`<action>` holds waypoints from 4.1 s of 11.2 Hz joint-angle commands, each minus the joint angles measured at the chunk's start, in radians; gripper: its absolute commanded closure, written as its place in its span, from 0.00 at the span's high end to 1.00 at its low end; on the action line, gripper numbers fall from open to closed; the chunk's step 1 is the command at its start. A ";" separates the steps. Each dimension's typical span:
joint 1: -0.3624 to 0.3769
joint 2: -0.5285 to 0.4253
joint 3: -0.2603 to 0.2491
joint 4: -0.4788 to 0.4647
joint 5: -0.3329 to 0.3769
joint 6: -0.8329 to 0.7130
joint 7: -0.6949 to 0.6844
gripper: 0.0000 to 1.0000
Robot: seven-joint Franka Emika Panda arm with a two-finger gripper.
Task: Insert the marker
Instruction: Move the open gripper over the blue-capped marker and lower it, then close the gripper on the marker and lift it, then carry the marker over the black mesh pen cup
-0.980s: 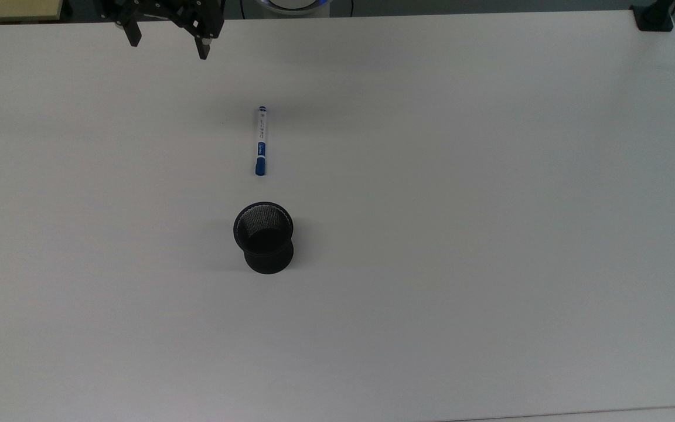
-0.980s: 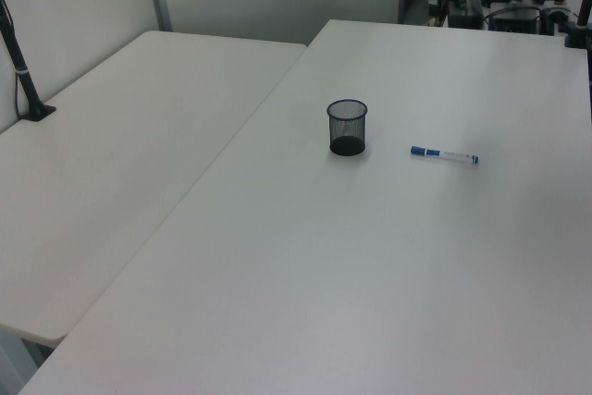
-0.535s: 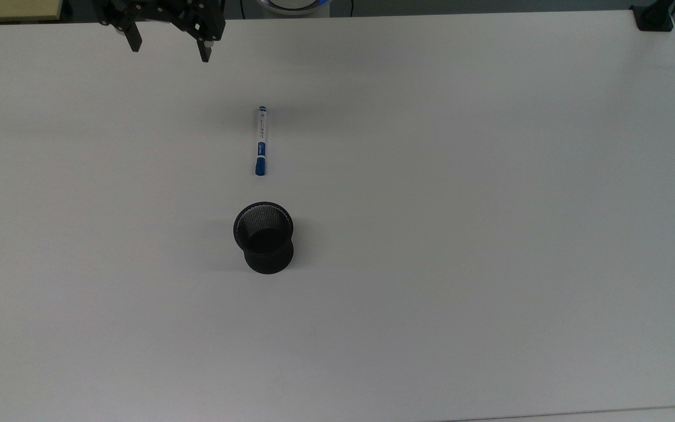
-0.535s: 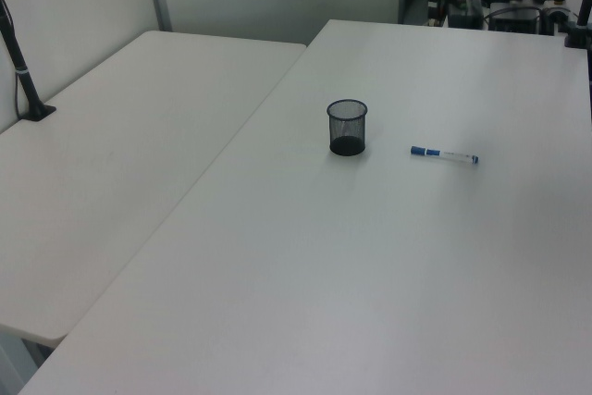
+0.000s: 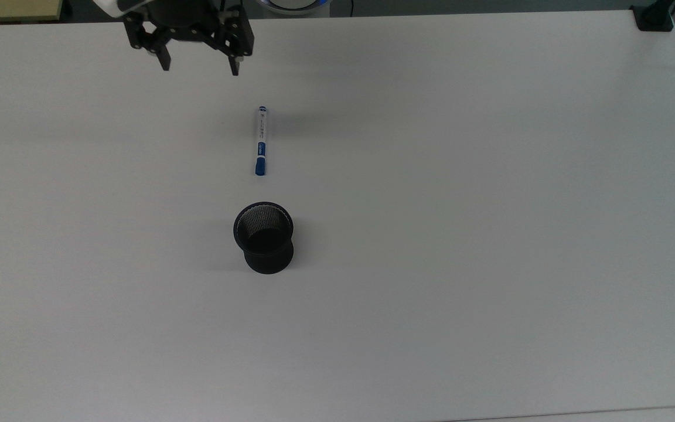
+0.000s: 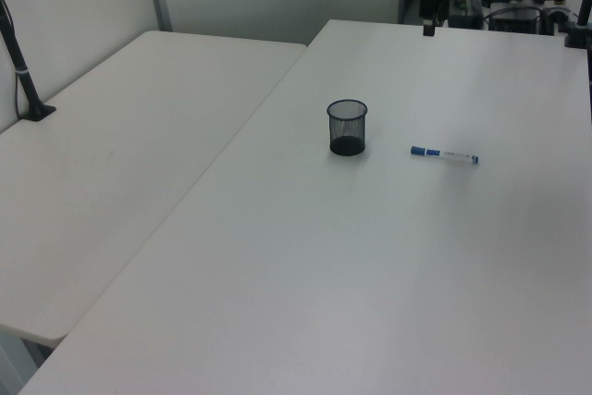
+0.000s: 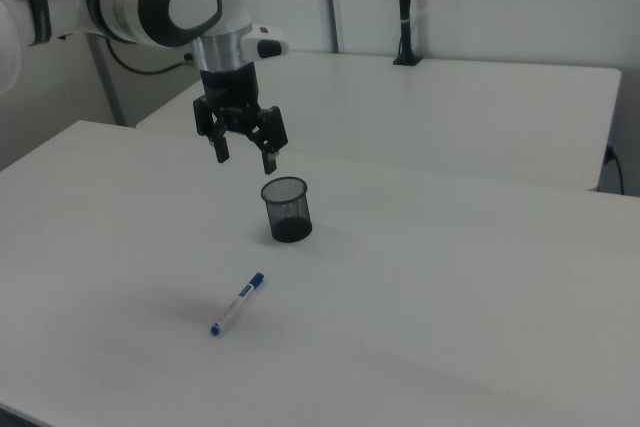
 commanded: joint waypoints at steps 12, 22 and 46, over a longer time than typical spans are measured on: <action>0.101 0.149 -0.011 -0.400 -0.013 0.468 -0.063 0.79; 0.119 0.171 -0.011 -0.395 -0.020 0.506 -0.031 0.00; 0.193 0.378 -0.089 0.053 0.040 0.940 0.250 0.00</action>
